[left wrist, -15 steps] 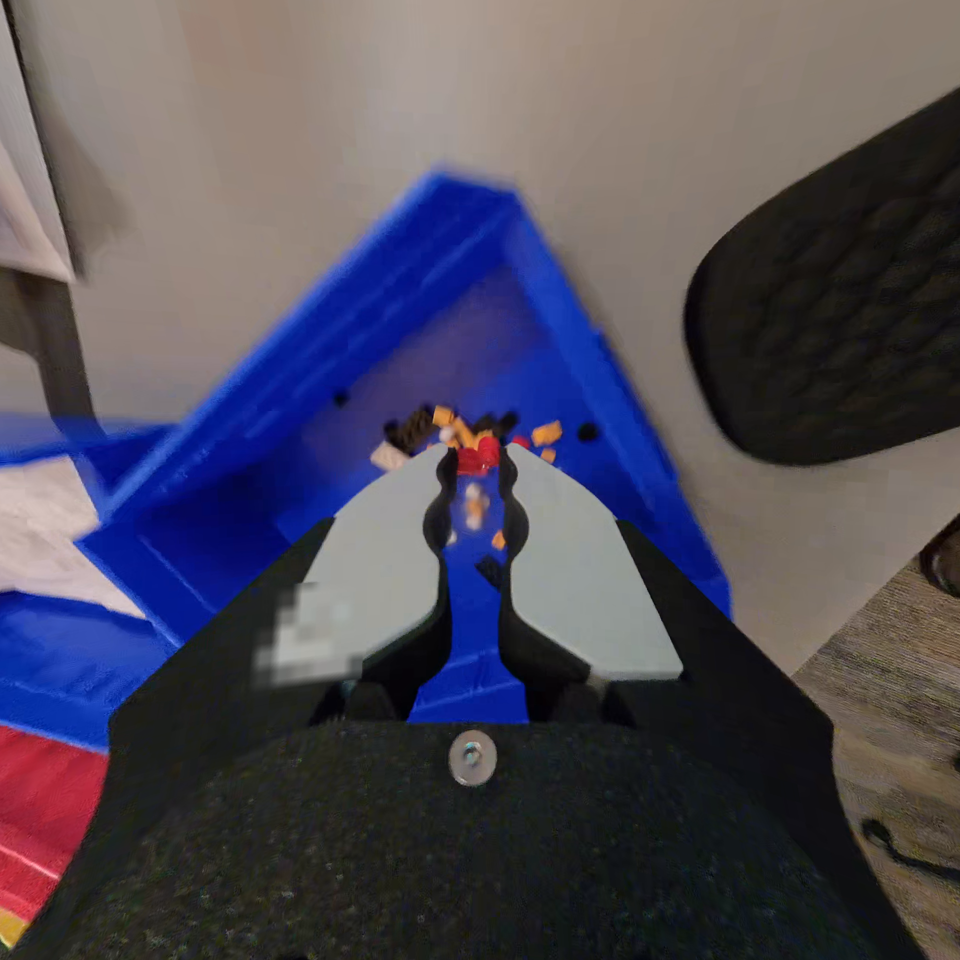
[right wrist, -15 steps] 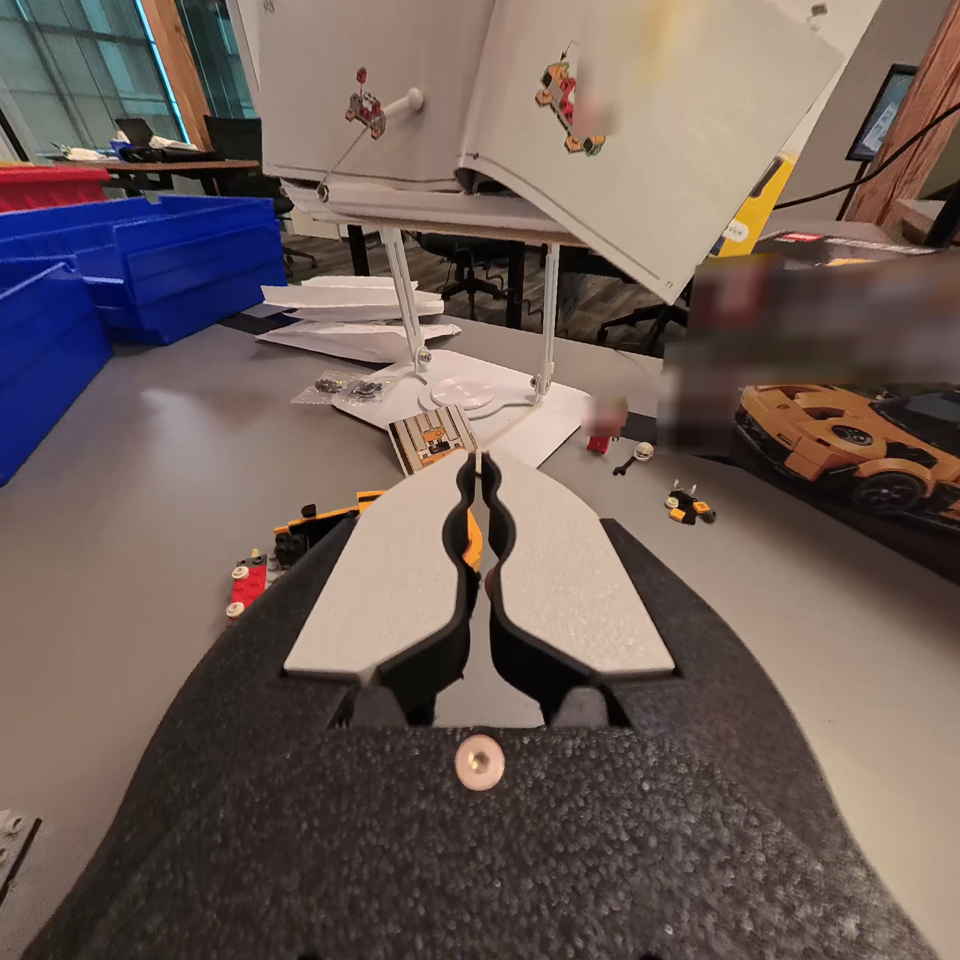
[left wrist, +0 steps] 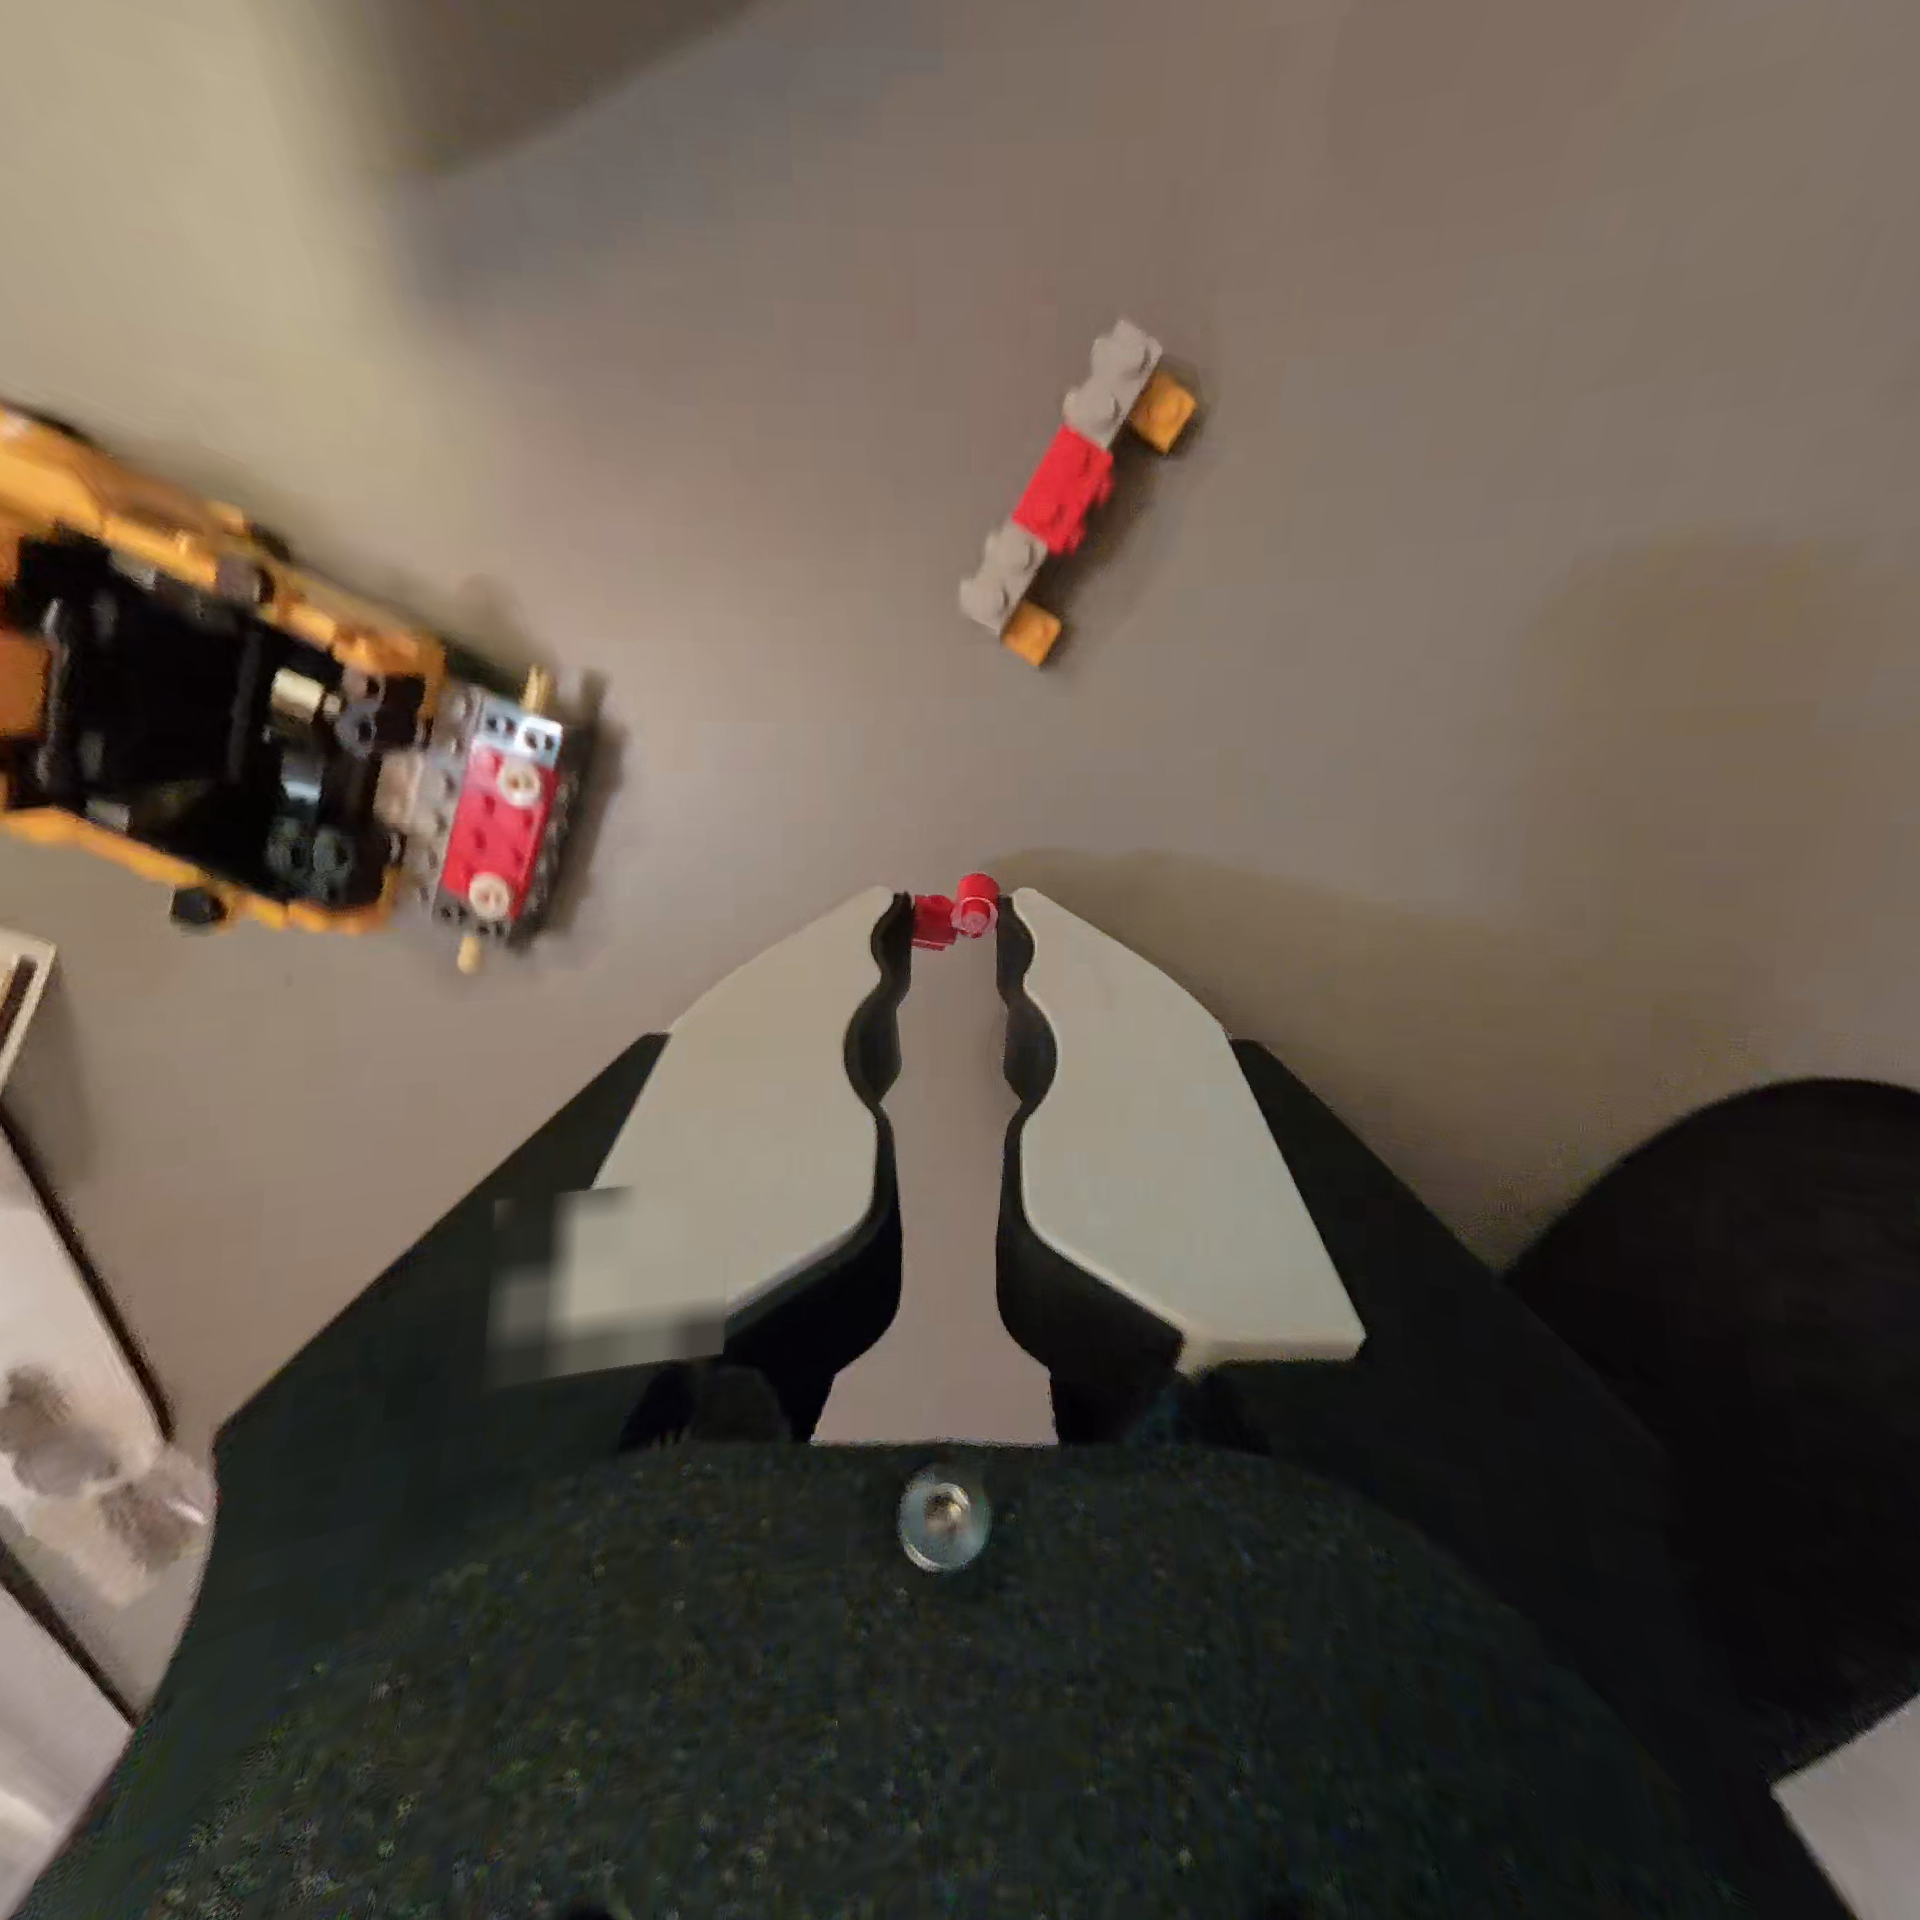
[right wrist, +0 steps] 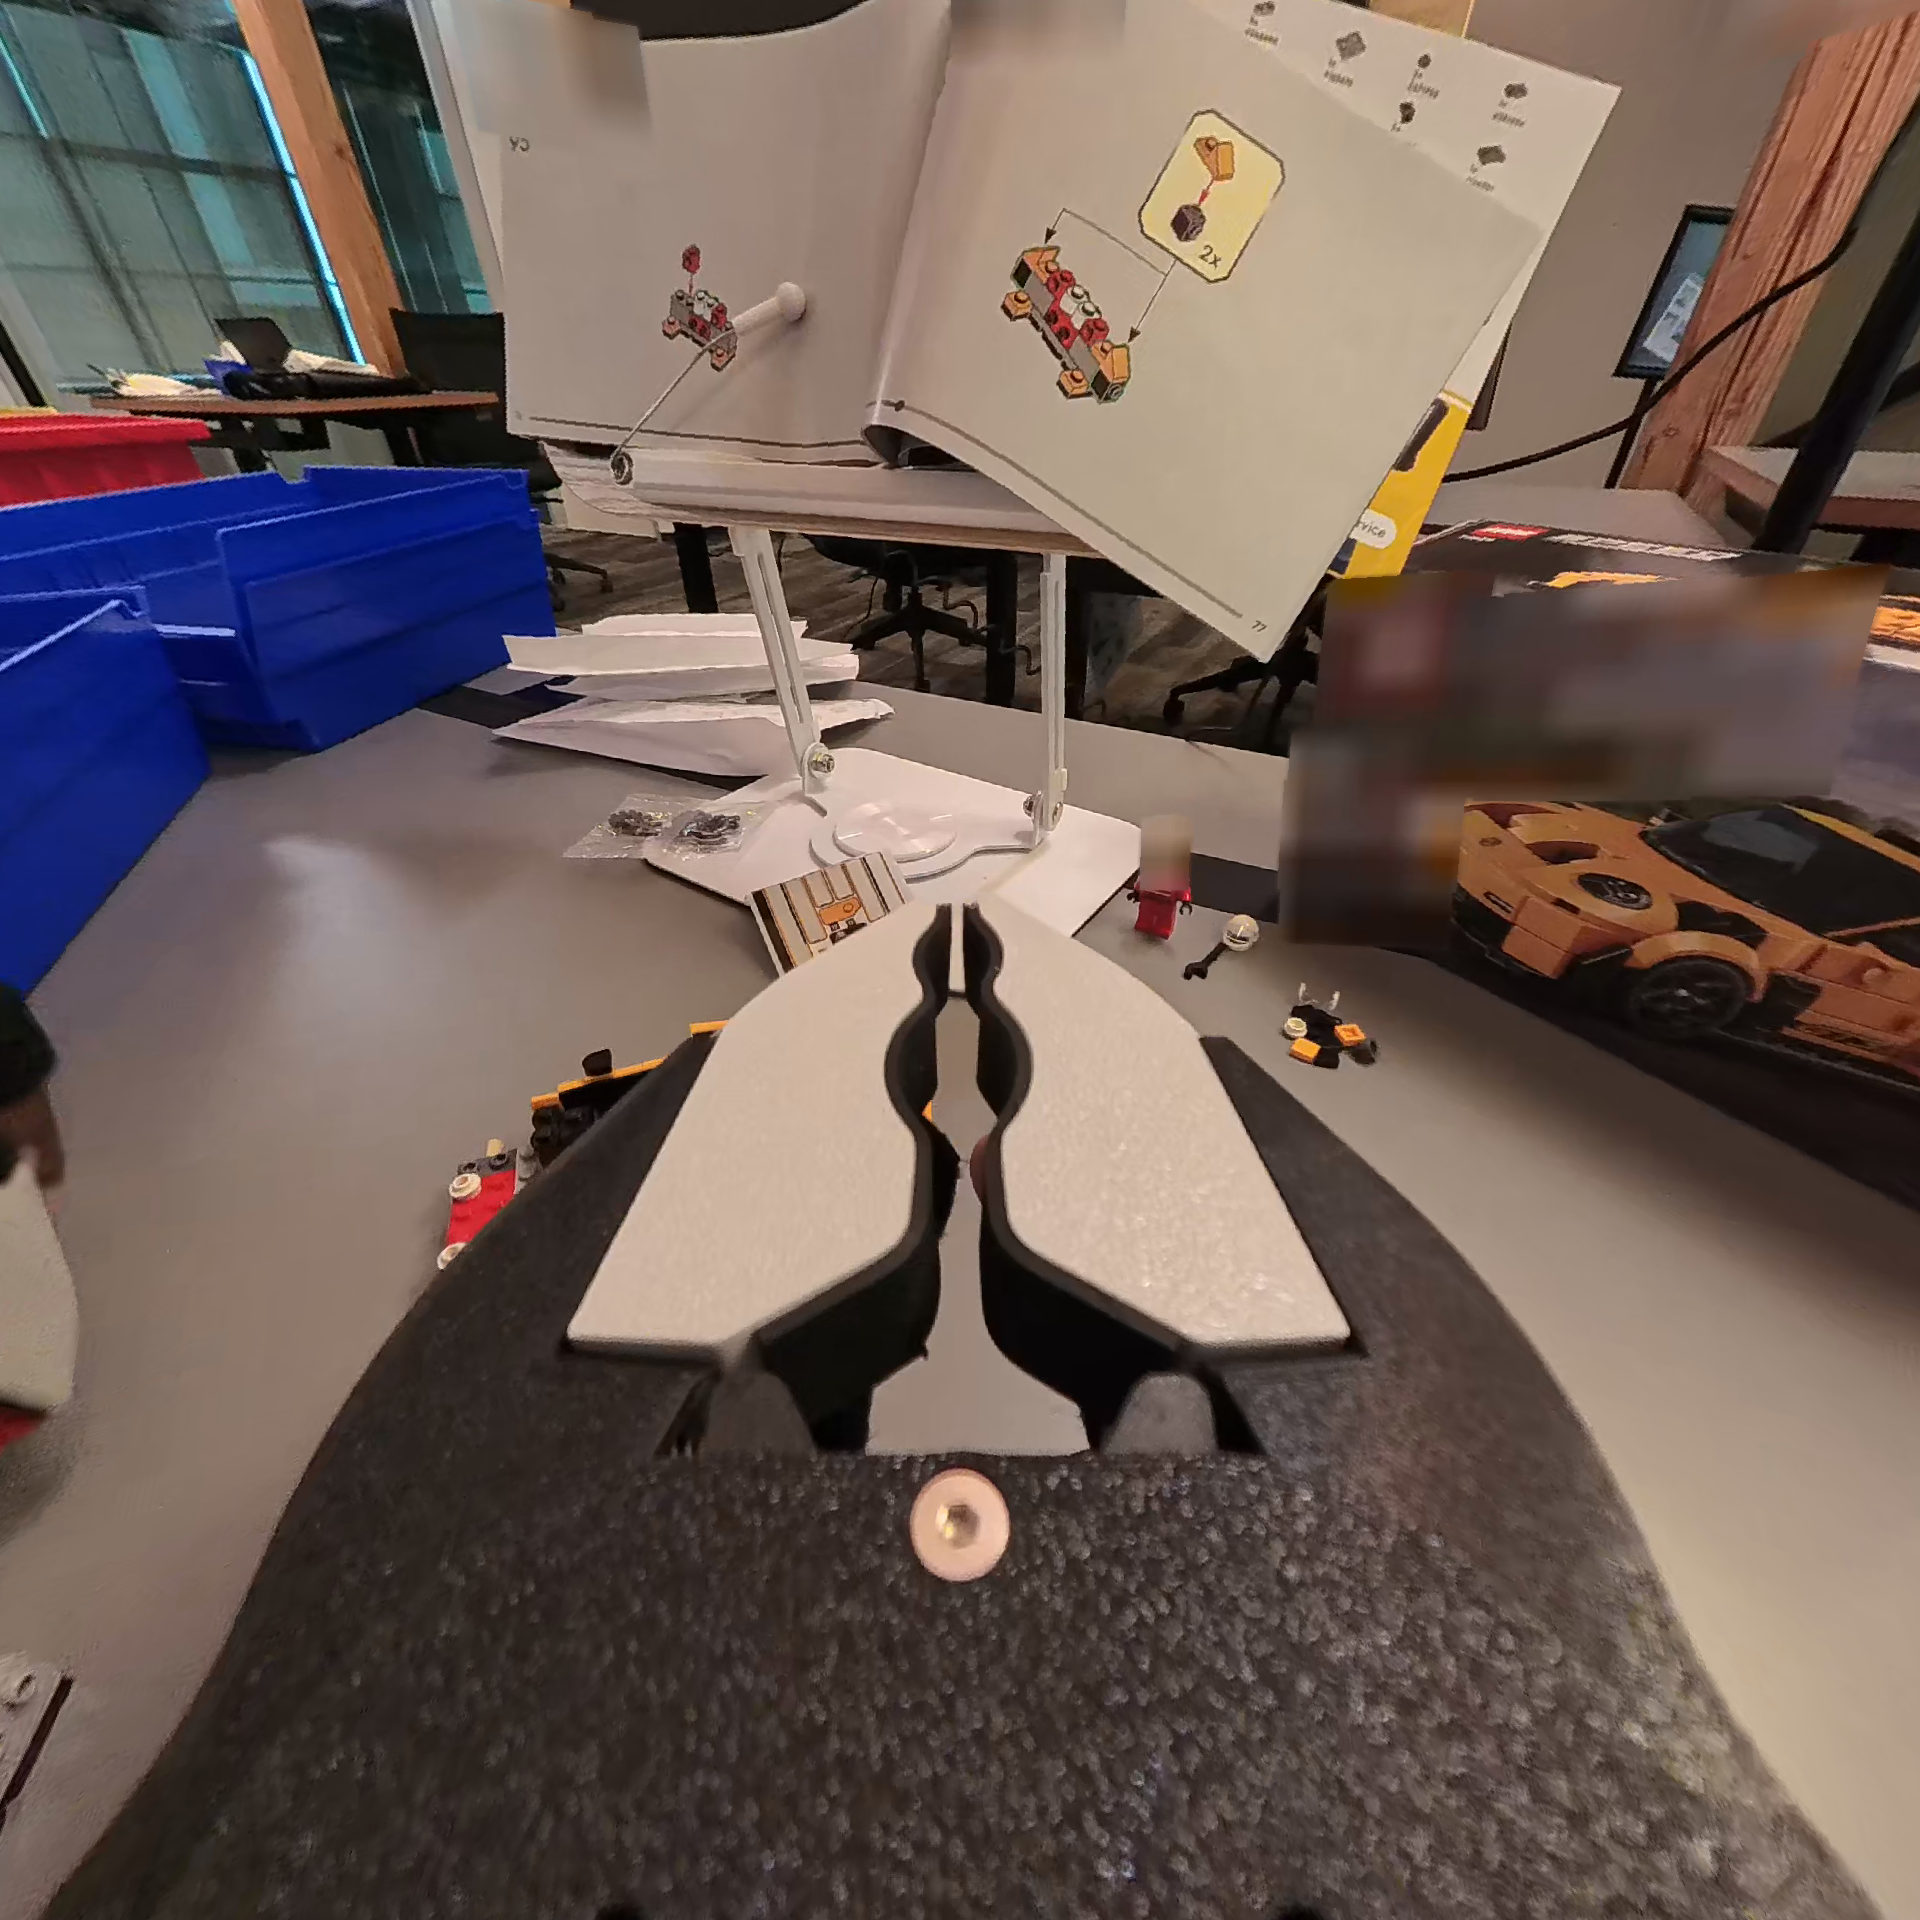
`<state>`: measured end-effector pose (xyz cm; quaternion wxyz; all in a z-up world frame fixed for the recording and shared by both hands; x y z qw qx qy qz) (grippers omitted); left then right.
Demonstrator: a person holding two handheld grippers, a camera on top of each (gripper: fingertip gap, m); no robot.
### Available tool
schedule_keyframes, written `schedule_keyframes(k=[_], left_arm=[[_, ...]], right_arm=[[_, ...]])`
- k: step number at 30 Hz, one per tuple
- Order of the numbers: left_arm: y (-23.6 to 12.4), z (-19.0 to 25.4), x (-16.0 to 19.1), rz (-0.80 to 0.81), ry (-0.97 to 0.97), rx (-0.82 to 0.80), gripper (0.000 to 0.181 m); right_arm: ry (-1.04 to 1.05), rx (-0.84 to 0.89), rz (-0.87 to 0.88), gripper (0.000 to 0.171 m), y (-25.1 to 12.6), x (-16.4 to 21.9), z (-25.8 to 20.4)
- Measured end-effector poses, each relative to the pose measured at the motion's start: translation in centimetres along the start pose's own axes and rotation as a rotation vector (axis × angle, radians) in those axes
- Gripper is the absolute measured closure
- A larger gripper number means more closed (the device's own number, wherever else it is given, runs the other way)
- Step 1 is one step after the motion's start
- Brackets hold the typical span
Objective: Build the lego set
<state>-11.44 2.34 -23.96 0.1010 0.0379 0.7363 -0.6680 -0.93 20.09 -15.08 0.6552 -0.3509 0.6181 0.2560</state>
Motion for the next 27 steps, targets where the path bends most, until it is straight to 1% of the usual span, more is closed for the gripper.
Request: schedule_keyframes(k=[4,9,13,16,18,20,23,27], left_arm=[[1.1,-0.2,-1.2,-0.003,0.018,0.015,0.166],[1.1,0.0,-1.1,0.03,-0.013,0.008,0.157],[-0.4,0.3,-0.4,0.073,-0.053,-0.036,0.155],[-2.3,0.2,0.5,0.132,-0.123,-0.088,0.156],[-2.9,0.2,1.2,0.158,-0.166,-0.113,0.159],[-2.5,0.4,1.6,0.166,-0.192,-0.127,0.159],[-0.9,0.4,2.0,0.145,-0.211,-0.161,0.161],[0.3,0.3,1.6,0.138,-0.197,-0.167,0.163]], right_arm=[[0.009,0.052,0.007,0.17,-0.2,-0.2,0.8],[0.024,0.08,0.017,0.17,-0.3,-0.3,1.3],[0.013,0.121,0.032,0.17,-0.5,-0.5,1.8],[0.024,0.2,0.049,0.171,-0.8,-0.8,2.9],[0.042,0.248,0.053,0.171,-1.0,-0.9,3.7],[0.052,0.28,0.045,0.171,-1.1,-0.7,4.3],[0.055,0.326,0.031,0.171,-1.3,-0.6,5.2],[0.069,0.389,0.029,0.171,-2.1,-0.5,6.8]])
Point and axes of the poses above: each gripper's, where its closed fingertips meet, y out along the fingers, x out of its underside, z = x × y across the jaws, the point moved 2 cm from there along -y, back along the fingers, and after that the axes turned 5 degrees about -z, right-handed, at the moved point
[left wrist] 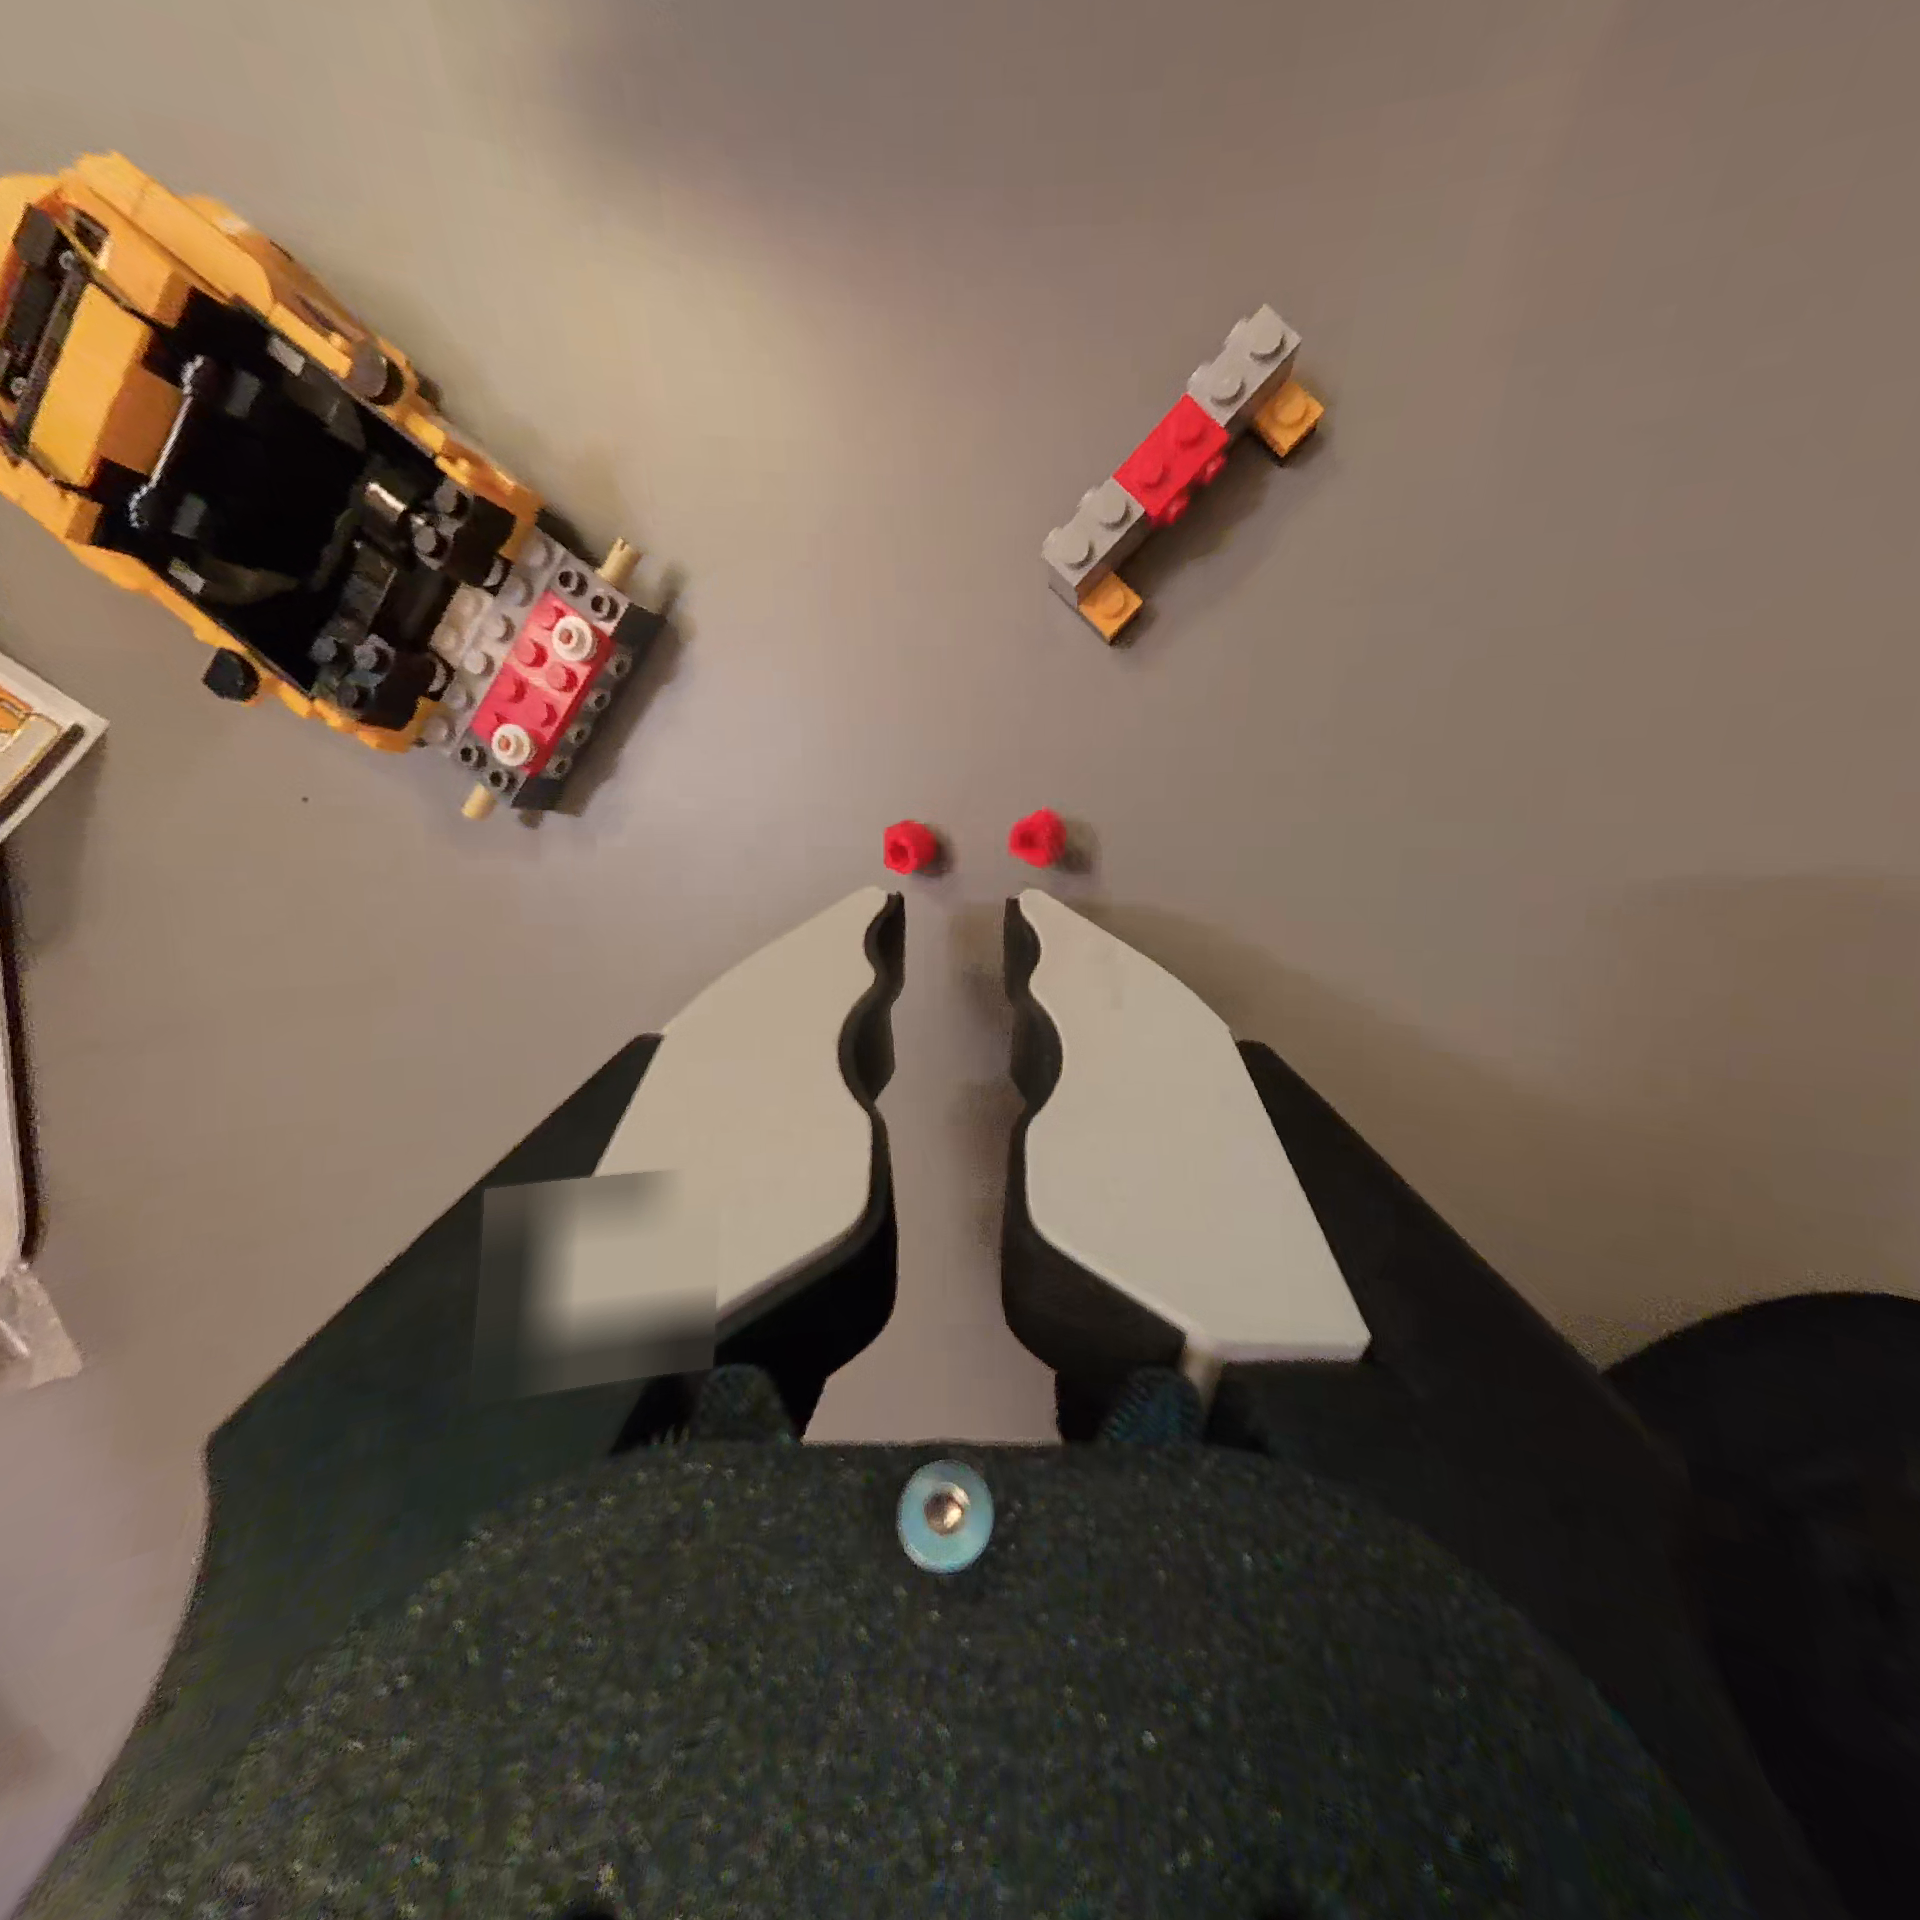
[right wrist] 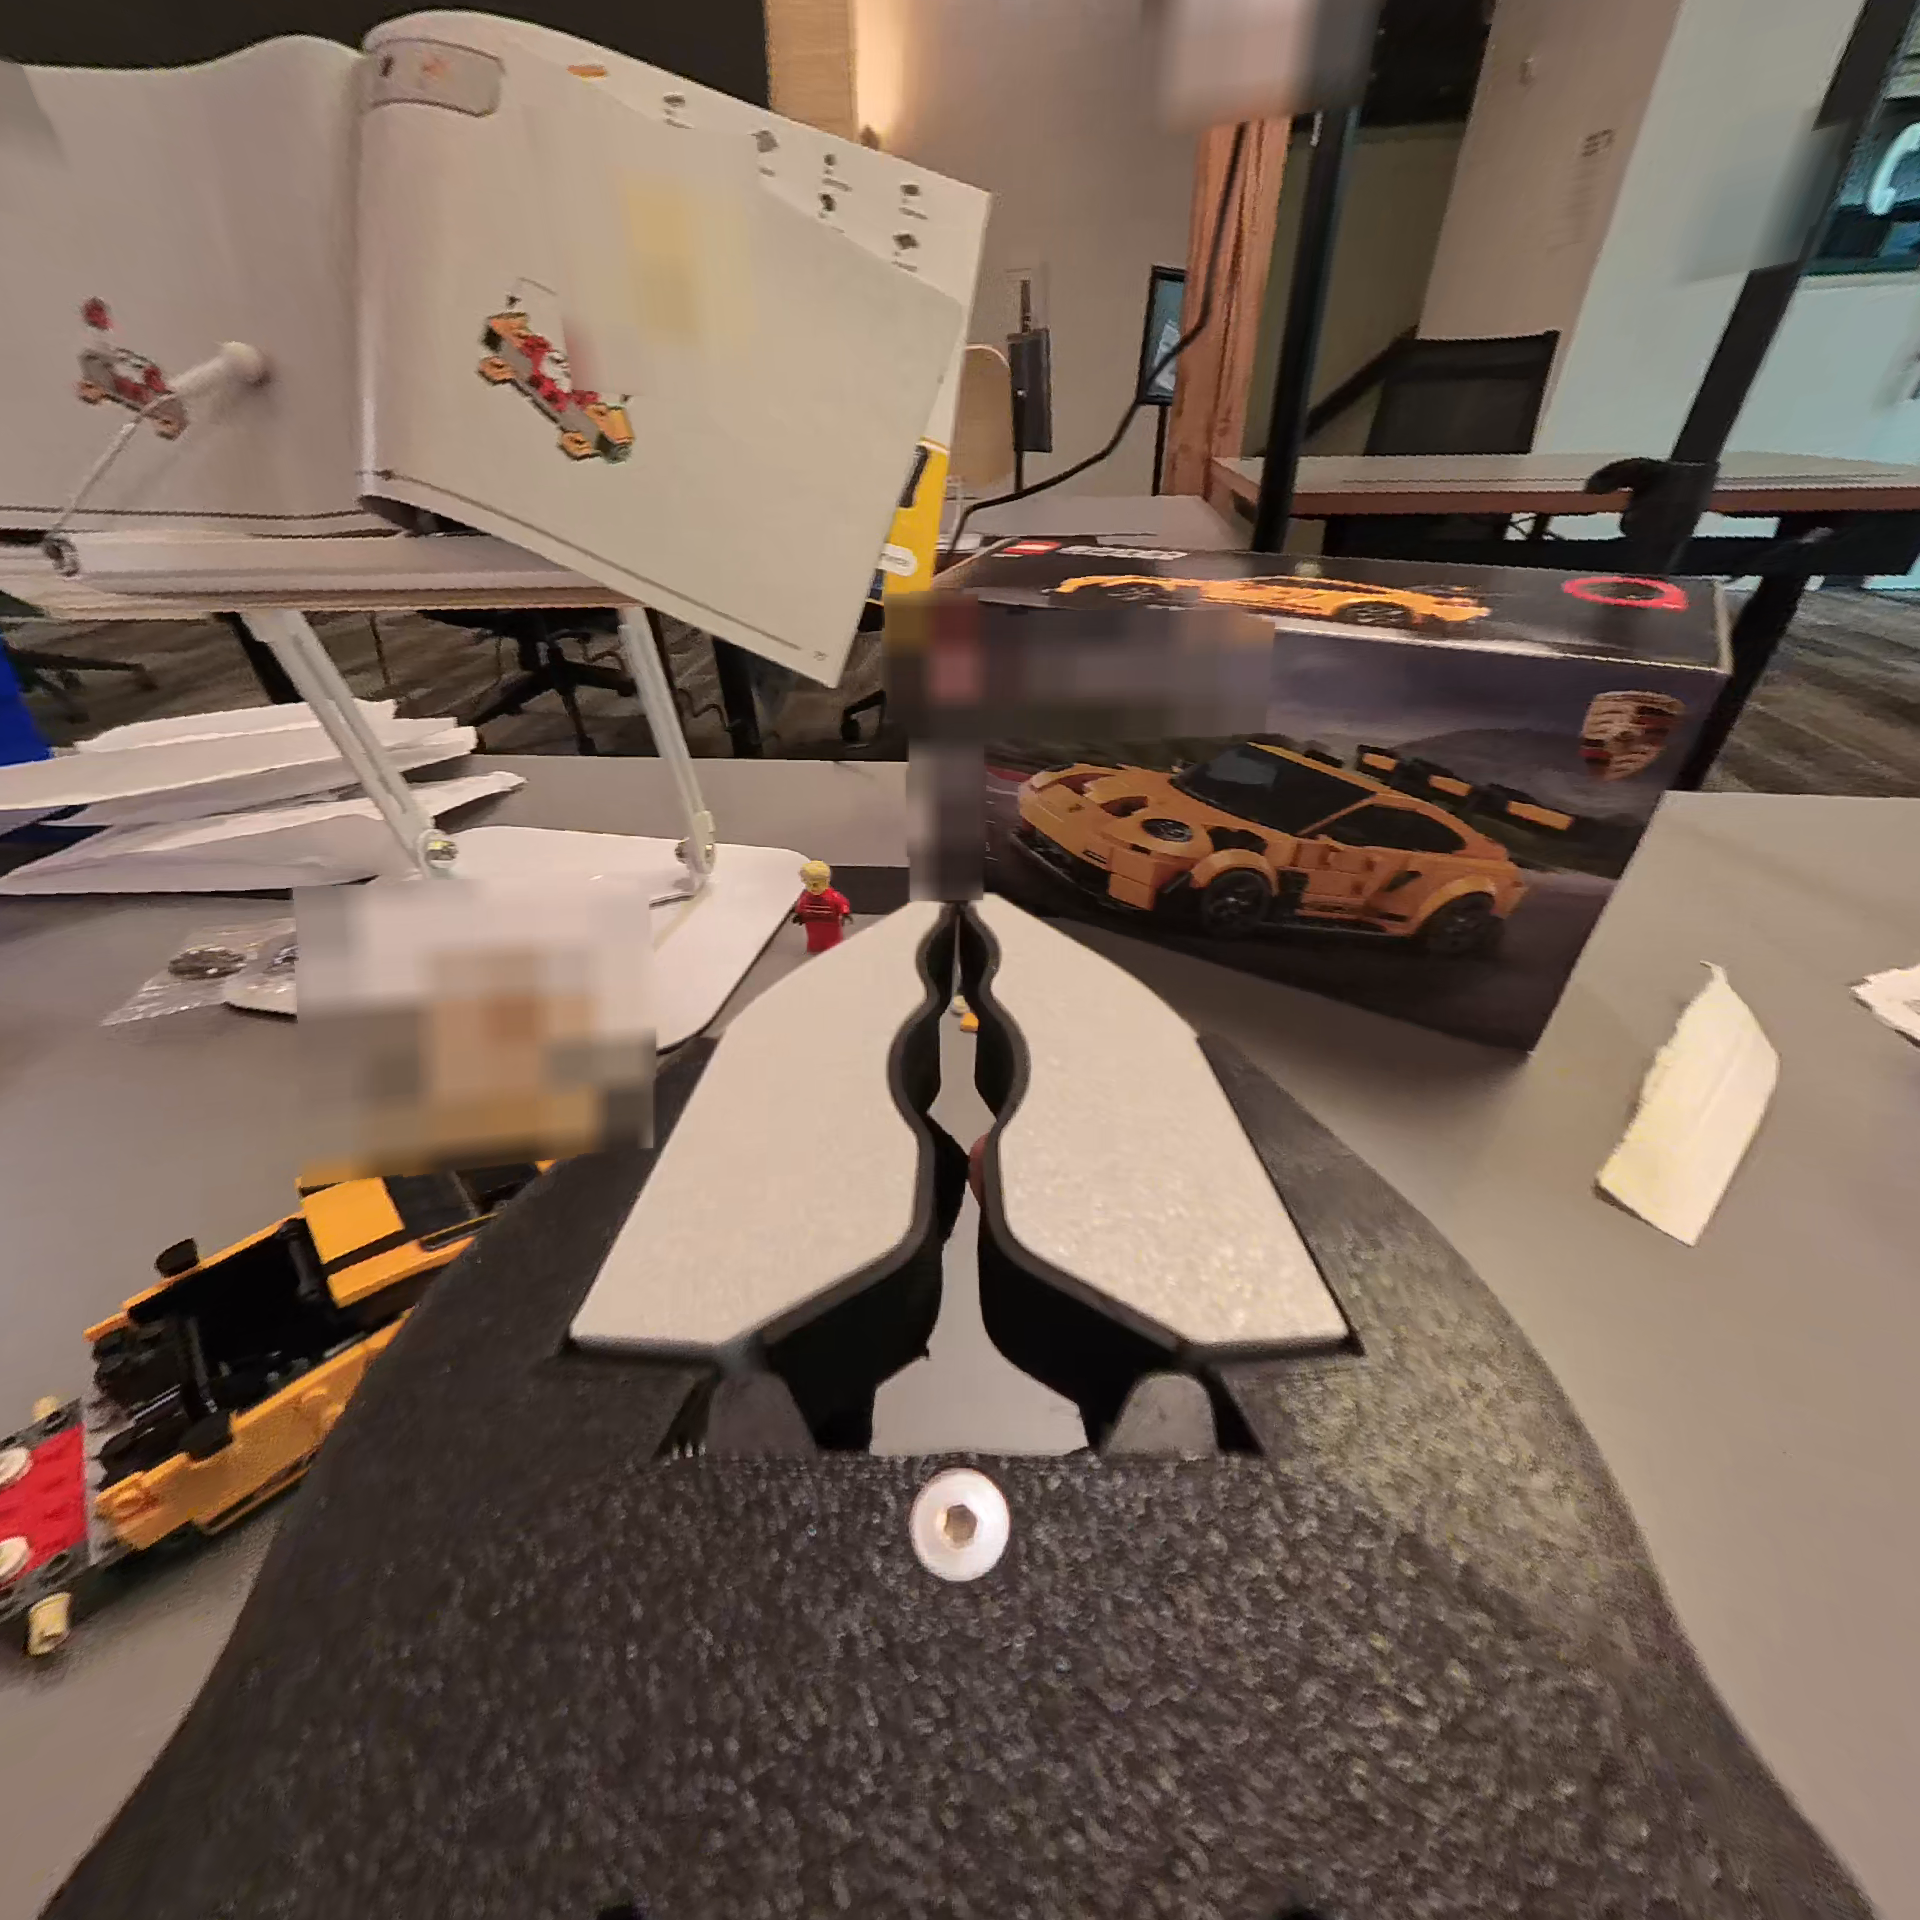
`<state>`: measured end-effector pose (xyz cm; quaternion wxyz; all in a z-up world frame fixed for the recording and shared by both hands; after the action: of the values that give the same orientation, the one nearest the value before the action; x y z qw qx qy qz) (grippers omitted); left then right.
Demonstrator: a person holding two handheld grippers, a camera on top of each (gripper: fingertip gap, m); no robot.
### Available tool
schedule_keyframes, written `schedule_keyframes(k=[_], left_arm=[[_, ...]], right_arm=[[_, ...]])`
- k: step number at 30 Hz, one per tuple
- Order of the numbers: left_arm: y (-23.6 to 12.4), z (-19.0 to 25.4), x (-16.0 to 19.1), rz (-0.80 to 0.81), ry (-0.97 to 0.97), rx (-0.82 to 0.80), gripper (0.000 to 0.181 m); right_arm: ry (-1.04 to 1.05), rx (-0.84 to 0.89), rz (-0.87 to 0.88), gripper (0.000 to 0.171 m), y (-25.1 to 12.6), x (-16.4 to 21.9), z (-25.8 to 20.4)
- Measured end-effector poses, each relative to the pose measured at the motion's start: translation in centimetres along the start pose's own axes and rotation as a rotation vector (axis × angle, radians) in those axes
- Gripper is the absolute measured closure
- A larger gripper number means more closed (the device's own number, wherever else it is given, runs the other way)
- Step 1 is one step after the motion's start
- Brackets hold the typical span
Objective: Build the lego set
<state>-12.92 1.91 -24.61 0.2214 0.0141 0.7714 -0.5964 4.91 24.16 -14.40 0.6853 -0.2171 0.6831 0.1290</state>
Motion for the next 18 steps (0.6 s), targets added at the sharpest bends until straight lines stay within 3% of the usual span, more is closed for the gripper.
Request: schedule_keyframes(k=[4,8,13,18], left_arm=[[-1.6,-1.1,0.1,0.009,-0.009,-0.049,0.162],[-8.1,-3.9,2.3,0.046,-0.109,-0.212,0.165],[-18.2,-6.5,11.0,-0.013,-0.384,-0.349,0.168],[-19.7,-4.8,21.7,-0.22,-0.538,-0.282,0.17]], right_arm=[[0.021,0.047,-0.002,0.171,-0.1,-0.1,1.5],[0.033,0.068,-0.011,0.171,-0.1,0.0,2.3],[0.021,0.05,-0.021,0.17,0.1,0.3,1.9],[-0.056,0.021,0.006,0.17,0.0,0.1,0.8]])
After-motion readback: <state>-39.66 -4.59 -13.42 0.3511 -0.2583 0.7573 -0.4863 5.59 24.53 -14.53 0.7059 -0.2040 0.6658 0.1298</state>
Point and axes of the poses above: each gripper's, where its closed fingertips meet, y out along the fingers, x out of its underside, z = x × y across the jaws, the point moved 2 cm from there along -y, back along the fingers, and after that the axes turned 5 degrees about -z, right-handed, at the moved point
